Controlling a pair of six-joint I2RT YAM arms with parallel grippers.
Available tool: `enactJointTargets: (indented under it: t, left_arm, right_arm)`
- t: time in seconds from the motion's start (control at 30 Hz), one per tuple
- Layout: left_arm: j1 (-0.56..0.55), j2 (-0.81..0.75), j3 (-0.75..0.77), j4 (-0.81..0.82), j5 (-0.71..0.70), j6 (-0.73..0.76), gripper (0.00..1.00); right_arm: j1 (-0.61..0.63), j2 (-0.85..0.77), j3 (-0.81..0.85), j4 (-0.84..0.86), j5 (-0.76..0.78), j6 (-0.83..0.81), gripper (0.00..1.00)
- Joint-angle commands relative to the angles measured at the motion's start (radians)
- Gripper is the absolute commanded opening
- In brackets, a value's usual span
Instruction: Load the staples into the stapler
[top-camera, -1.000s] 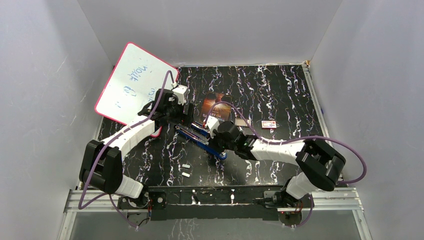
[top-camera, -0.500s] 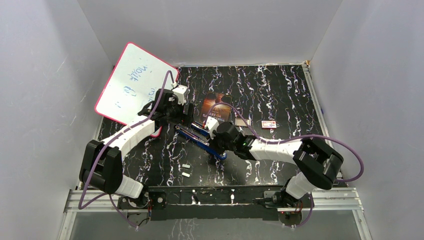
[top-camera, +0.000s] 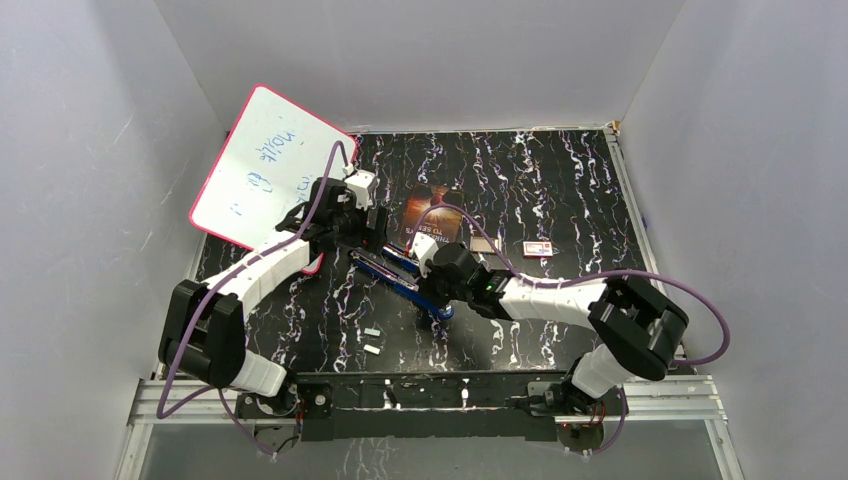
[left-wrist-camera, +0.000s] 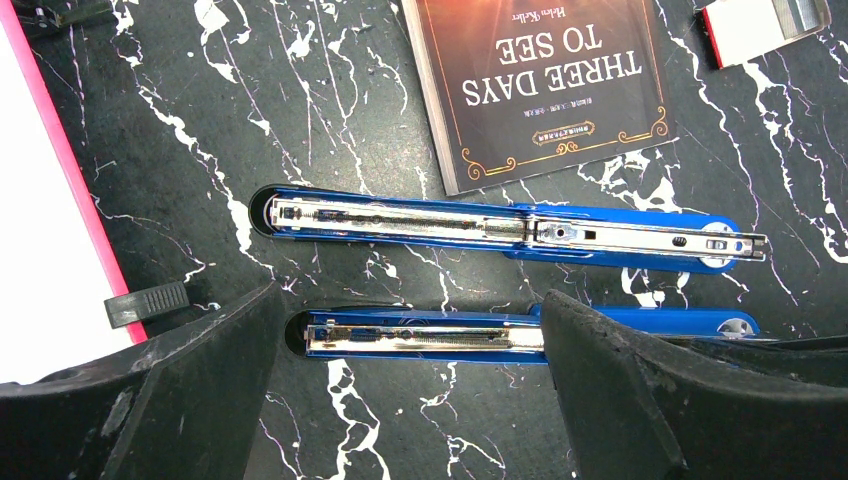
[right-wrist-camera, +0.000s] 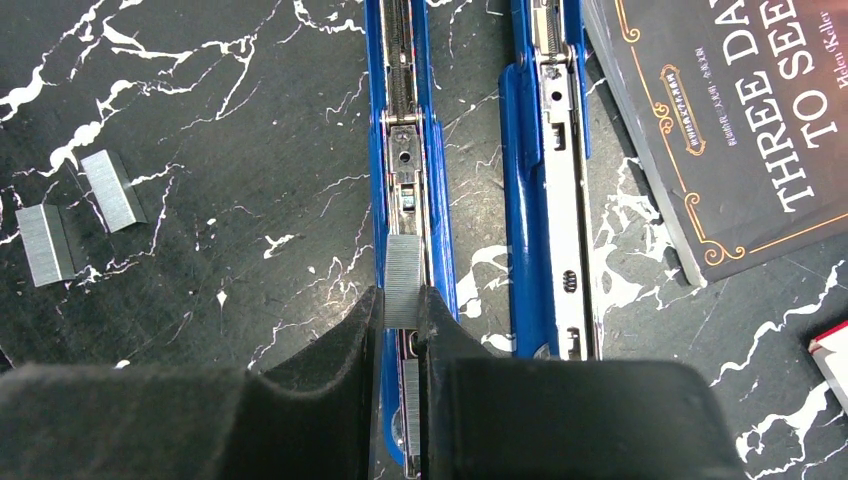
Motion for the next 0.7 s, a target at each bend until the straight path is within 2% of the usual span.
enactJointTargets:
  t: [0.0, 0.67]
  left_arm:
    - [-0.005, -0.027, 0.009, -0.012, -0.003, 0.010, 0.98]
    - [-0.005, -0.024, 0.009, -0.011, -0.003, 0.009, 0.98]
  right_arm:
    - [0.005, -0.058, 0.033, 0.053, 0.011, 0.004, 0.02]
    - [0.005, 0.000, 0.034, 0.009, 0.023, 0.003, 0.02]
